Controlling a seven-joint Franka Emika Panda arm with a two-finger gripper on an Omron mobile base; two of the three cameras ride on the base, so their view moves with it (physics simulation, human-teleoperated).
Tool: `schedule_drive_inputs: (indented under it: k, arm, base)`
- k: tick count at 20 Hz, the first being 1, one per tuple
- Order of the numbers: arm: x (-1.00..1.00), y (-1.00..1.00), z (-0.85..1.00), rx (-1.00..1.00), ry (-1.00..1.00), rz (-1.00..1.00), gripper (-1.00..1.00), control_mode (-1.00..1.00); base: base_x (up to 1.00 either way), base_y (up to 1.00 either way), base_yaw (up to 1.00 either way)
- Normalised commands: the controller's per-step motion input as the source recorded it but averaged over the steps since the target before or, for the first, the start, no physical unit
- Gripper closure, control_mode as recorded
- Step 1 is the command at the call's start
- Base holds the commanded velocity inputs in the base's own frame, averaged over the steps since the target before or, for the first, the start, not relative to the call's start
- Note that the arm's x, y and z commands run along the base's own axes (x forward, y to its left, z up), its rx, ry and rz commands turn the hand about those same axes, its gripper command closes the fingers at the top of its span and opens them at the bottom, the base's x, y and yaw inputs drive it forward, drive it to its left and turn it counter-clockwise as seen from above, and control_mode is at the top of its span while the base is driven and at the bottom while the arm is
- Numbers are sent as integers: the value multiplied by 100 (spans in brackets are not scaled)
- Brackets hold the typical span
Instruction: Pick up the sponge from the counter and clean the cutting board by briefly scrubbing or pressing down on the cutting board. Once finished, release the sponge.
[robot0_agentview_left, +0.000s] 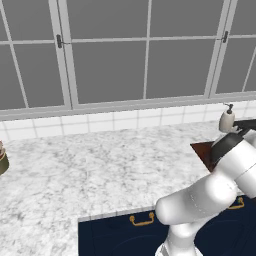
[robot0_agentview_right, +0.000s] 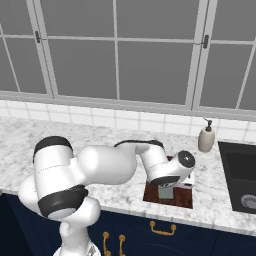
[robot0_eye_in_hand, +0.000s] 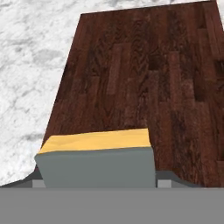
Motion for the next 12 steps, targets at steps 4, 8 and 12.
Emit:
schedule_drive_inputs:
  k: [4, 8, 12]
  arm:
    - [64, 5, -4, 0, 0, -10, 100, -100]
    - [74, 0, -15, 0, 0, -9, 100, -100]
    - [67, 0, -16, 0, -2, -10, 100, -100]
  base:
    - [0, 0, 0]
    - [0, 0, 0]
    - [0, 0, 0]
